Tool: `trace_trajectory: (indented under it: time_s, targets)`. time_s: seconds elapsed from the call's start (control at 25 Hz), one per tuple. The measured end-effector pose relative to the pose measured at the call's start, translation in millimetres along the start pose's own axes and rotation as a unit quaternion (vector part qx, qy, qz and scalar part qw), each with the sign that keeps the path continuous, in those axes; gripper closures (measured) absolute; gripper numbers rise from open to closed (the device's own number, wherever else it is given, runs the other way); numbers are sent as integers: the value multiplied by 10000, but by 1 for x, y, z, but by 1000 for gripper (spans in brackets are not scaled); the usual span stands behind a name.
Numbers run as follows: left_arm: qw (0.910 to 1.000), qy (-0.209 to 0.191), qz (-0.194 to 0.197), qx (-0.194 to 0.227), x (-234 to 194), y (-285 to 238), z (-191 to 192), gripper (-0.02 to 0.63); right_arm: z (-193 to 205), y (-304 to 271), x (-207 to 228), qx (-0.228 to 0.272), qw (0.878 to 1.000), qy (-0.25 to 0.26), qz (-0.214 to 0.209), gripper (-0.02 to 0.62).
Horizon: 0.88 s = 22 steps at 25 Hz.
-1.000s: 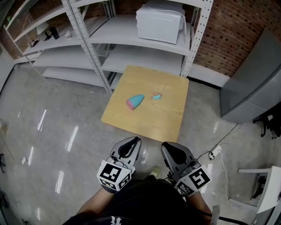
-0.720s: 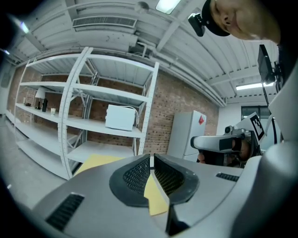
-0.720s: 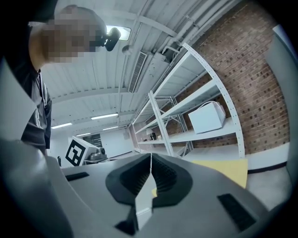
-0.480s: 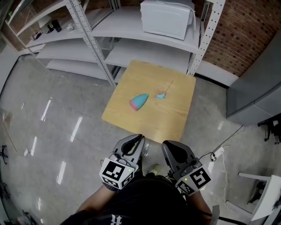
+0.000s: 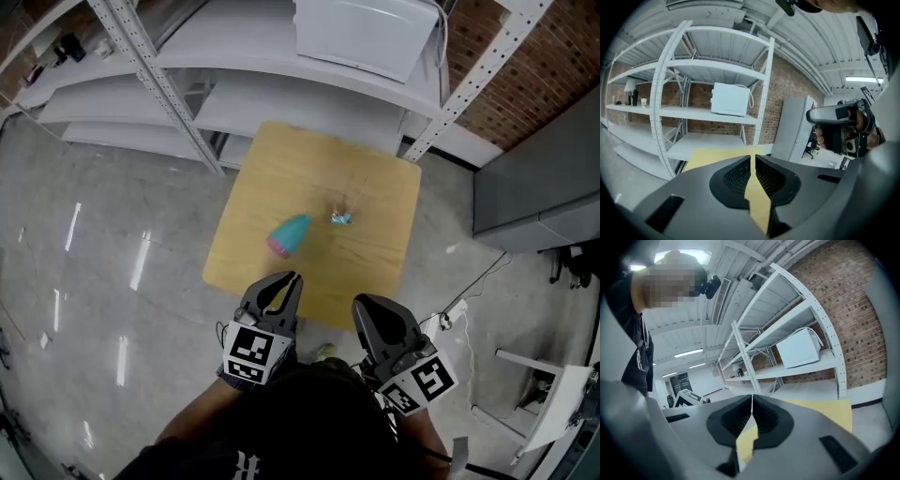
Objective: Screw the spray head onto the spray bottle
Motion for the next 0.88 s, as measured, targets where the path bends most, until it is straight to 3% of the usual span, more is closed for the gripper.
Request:
trace_trajectory:
  time_s: [0.16, 0.36, 0.6, 0.88]
  targets:
    - [9994, -148, 69, -297, -49, -40, 8, 564, 3, -47, 25, -127, 9991, -176, 355, 594]
    - [9954, -344, -95, -888, -92, -82, 45, 474, 17, -81, 48, -355, 9971, -423, 515, 594]
    - [9794, -670, -301, -1882, -115, -133, 110, 370, 29, -102, 85, -691, 9950, -616, 368, 594]
    - [9606, -805, -330, -2638, -129, -172, 153, 330, 48, -113, 128, -987, 9910, -836, 349, 594]
Point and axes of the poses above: the fingertips, and each gripper's own axes: y backward along the fingers, x to its right, z out of its underside, the point moved 1 cm from there along y, backward along the fingers, and after that the axes turned 3 degrees about -z, right-handed, at the moved point
